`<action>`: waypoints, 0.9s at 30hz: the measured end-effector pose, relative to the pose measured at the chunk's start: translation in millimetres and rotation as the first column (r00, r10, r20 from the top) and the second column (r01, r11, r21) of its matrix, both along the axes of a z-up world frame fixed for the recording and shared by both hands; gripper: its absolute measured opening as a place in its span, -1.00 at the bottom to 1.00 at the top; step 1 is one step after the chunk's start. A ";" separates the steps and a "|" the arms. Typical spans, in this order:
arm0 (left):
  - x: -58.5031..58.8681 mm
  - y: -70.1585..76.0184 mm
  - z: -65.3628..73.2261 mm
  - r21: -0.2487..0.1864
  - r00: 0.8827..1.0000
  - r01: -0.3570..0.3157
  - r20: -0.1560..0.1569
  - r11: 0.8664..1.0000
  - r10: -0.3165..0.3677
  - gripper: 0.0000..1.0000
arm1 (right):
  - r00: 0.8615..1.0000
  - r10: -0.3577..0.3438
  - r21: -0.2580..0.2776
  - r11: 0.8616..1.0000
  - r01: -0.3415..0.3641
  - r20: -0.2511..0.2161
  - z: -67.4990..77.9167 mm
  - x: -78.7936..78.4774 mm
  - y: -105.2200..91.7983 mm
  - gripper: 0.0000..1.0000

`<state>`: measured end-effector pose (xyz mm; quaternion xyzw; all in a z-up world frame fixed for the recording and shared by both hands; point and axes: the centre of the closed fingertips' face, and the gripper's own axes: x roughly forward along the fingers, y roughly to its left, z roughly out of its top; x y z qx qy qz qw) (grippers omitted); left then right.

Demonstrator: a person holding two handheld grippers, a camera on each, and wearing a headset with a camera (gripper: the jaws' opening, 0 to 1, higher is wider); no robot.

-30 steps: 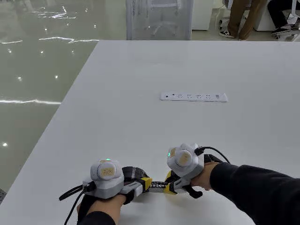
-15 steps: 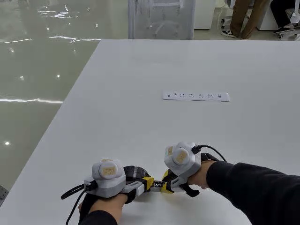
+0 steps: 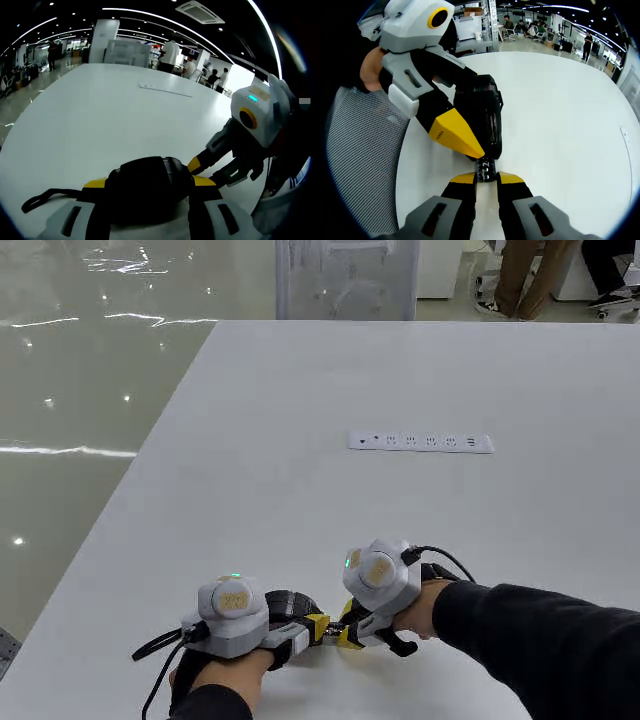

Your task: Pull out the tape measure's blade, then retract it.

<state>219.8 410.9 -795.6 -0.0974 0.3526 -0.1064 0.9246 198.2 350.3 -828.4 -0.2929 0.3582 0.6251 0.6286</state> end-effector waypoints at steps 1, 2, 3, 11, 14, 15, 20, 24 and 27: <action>0.1 0.1 -0.2 0.000 1.000 0.001 0.000 1.000 -0.001 0.16 | 1.000 0.002 0.002 1.000 -0.002 0.001 -0.2 -0.5 2.2 -0.76; 0.2 0.2 -0.4 -0.001 1.000 0.001 -0.001 1.000 -0.001 0.16 | 1.000 0.005 0.002 1.000 -0.005 0.001 -0.3 -0.9 3.3 -0.76; 0.2 0.2 -0.5 -0.001 1.000 0.002 0.000 1.000 -0.002 0.16 | 1.000 0.006 0.002 1.000 -0.006 0.002 -0.4 -0.8 4.7 -0.76; 0.2 -0.2 -0.7 -0.002 1.000 0.001 0.000 1.000 -0.001 0.16 | 1.000 0.025 0.010 1.000 -0.025 0.018 0.4 -1.3 9.9 -0.75; 0.4 -0.2 -0.6 -0.001 1.000 0.001 0.000 1.000 -0.001 0.16 | 1.000 0.023 0.012 1.000 -0.024 0.020 1.1 -1.3 8.9 -0.74; 0.3 -0.2 -0.6 -0.001 1.000 0.002 0.000 1.000 -0.002 0.16 | 1.000 0.017 0.010 1.000 -0.017 0.017 1.2 -1.3 8.5 -0.74; 0.6 0.1 -0.6 0.000 1.000 0.002 0.001 1.000 -0.002 0.16 | 1.000 -0.006 0.007 1.000 0.006 0.013 1.3 -1.6 8.0 -0.74; 0.8 0.1 -0.4 -0.001 1.000 0.003 0.000 1.000 -0.003 0.16 | 1.000 -0.002 0.005 1.000 0.002 0.014 1.4 -2.3 7.4 -0.74; 0.6 -0.2 -0.4 0.000 1.000 0.004 0.000 1.000 -0.004 0.16 | 1.000 0.006 0.010 1.000 -0.006 0.021 2.2 -3.2 6.8 -0.75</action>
